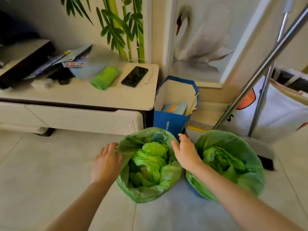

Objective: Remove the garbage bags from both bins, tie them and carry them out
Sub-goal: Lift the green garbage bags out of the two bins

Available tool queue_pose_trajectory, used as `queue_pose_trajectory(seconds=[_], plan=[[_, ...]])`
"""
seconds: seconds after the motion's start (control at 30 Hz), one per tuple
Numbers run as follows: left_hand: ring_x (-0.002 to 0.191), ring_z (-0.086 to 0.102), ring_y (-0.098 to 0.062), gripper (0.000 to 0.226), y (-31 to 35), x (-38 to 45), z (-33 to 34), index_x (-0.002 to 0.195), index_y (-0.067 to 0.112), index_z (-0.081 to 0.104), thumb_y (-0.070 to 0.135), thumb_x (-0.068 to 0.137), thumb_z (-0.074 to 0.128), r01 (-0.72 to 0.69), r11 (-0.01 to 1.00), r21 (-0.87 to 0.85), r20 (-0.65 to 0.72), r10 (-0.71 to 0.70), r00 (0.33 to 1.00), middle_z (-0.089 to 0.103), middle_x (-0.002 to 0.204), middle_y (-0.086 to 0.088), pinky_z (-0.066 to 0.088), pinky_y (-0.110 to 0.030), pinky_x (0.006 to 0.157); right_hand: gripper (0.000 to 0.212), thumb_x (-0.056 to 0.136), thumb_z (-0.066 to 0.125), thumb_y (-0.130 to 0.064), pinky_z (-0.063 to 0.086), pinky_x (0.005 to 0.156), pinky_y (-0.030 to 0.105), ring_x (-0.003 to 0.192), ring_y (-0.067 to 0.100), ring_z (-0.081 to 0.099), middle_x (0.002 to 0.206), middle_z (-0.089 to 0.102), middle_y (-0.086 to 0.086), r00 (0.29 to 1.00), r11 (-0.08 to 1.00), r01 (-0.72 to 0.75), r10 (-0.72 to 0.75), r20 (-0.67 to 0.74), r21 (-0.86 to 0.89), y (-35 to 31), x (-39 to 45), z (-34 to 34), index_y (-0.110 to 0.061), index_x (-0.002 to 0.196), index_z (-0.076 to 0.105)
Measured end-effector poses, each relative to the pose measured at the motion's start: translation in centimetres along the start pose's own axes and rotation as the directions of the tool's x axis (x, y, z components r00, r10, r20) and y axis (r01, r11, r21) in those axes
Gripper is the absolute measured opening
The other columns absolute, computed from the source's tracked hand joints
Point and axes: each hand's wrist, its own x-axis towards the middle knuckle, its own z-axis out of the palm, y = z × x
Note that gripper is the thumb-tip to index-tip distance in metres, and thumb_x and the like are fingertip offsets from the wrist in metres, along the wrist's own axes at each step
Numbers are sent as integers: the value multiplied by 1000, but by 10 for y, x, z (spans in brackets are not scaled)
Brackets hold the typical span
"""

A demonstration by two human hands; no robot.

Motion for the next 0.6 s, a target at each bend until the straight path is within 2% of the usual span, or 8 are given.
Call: queue_pose_trajectory(seconds=[0.07,0.13,0.2,0.27,0.33,0.43,0.5,0.6], plan=[[102,57,-32,24,-8,0,20,116,18,55,25,95,46,109,985,-137,-2,-111,994,61,116,-6,50,-44,81,61,98,38,-43,39,103,38,131,29,43,147,40,15,991,980,-137,137,9,143,10,14,14,-6,145,26],[104,56,-36,29,-14,2,40,122,15,53,20,95,45,150,965,-214,51,-143,988,55,123,-10,48,-46,86,66,97,31,-50,38,93,34,128,31,44,146,40,16,952,930,-307,296,85,204,15,31,21,-5,146,25],[109,55,-35,35,-17,1,54,129,15,47,13,94,46,131,925,-358,43,-124,991,54,127,-12,46,-45,93,72,95,24,-57,37,98,38,131,33,40,150,35,14,889,849,-456,421,180,267,19,44,28,-8,147,24],[109,56,-31,38,-10,3,48,134,22,39,14,97,44,150,795,-587,22,-170,985,54,126,-8,48,-46,92,75,93,21,-63,33,110,46,136,34,35,154,30,12,836,757,-547,482,261,357,19,53,25,-12,149,22],[106,57,-27,43,-2,6,40,140,31,30,25,99,42,240,643,-728,63,-286,956,49,129,-4,50,-43,87,77,91,22,-65,33,111,50,137,33,34,155,29,11,799,685,-601,512,315,412,17,58,18,-16,150,21],[105,54,-23,49,1,15,36,144,28,29,42,98,39,438,544,-715,196,-446,873,51,134,-5,44,-38,87,77,90,24,-66,33,112,50,137,32,35,155,28,11,783,630,-620,533,321,467,18,68,12,-18,150,21],[111,53,-28,56,-15,-11,40,139,24,39,58,95,32,545,439,-715,340,-462,819,54,131,-8,44,-45,93,78,90,24,-67,32,112,49,138,31,34,156,27,10,815,653,-579,482,321,488,28,51,28,-18,150,20],[99,61,-32,67,-23,-11,45,117,18,57,69,91,21,739,209,-640,611,-446,655,65,103,-10,52,-47,82,77,90,24,-65,34,112,48,137,30,36,156,29,9,805,634,-593,487,339,497,30,56,31,-17,150,21]])
